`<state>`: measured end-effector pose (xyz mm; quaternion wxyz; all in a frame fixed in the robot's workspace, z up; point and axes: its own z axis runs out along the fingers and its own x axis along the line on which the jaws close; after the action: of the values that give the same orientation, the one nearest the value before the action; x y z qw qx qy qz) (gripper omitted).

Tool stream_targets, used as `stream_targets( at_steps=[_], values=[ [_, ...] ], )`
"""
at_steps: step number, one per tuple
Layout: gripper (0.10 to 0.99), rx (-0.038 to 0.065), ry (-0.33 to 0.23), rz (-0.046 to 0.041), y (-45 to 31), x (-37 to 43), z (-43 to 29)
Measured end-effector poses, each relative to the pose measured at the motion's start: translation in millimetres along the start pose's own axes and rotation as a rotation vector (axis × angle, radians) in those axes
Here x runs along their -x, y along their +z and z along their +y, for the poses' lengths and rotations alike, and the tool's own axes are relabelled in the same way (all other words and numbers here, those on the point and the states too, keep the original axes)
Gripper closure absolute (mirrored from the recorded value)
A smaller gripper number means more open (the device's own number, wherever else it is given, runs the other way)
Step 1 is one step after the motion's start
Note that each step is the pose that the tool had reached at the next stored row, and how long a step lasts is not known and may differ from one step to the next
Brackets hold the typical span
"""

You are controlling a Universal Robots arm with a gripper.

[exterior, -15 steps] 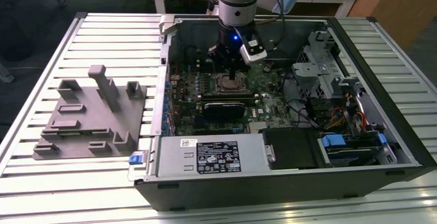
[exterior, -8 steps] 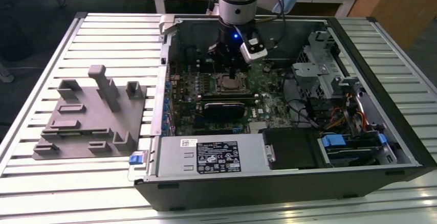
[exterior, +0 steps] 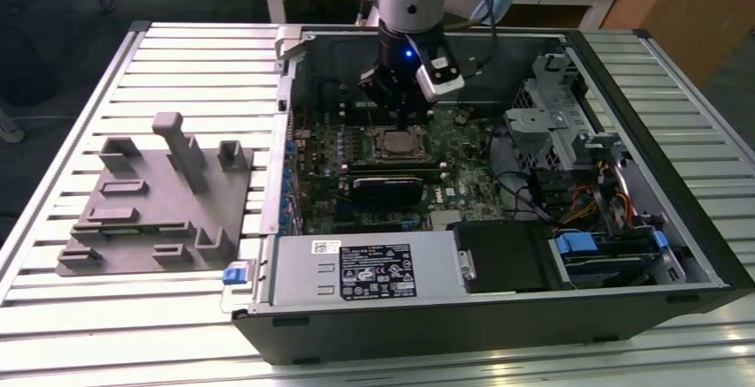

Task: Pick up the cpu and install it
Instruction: 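Close the cpu cover, then install the first cpu locking lever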

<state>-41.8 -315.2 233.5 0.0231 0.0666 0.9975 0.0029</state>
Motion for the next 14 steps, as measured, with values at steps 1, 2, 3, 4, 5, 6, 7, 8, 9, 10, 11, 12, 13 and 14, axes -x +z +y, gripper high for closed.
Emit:
stream_targets(
  at_steps=[1,2,3,4,5,6,7,8,9,10,11,12,13,14],
  values=[
    [0.980,0.000,0.000,0.0000,-0.2,0.0,0.0],
    [0.980,0.000,0.000,-0.0001,-0.2,0.0,0.0],
    [0.980,0.000,0.000,-0.0002,-0.2,0.0,0.1],
    [0.980,0.000,0.000,-0.0001,-0.2,0.0,0.1],
    [0.980,0.000,0.000,0.0000,-0.4,0.0,0.0],
    [0.980,0.000,0.000,-0.0001,-0.4,0.0,0.0],
    [0.980,0.000,0.000,0.0000,-0.7,0.0,0.0],
    [0.980,0.000,0.000,0.0000,-1.1,0.0,0.0],
    [0.980,0.000,0.000,0.0000,-1.1,0.0,0.0],
    [0.980,0.000,0.000,0.0000,-1.1,-0.2,0.0],
    [0.980,0.000,0.000,0.0000,-1.1,-0.4,0.0],
    [0.980,0.000,0.000,0.0000,-1.2,-0.8,-0.1],
    [0.980,0.000,0.000,0.0000,-1.2,-1.3,-0.2],
    [0.980,0.000,0.000,0.0000,-1.2,-1.8,-0.2]
  ],
)
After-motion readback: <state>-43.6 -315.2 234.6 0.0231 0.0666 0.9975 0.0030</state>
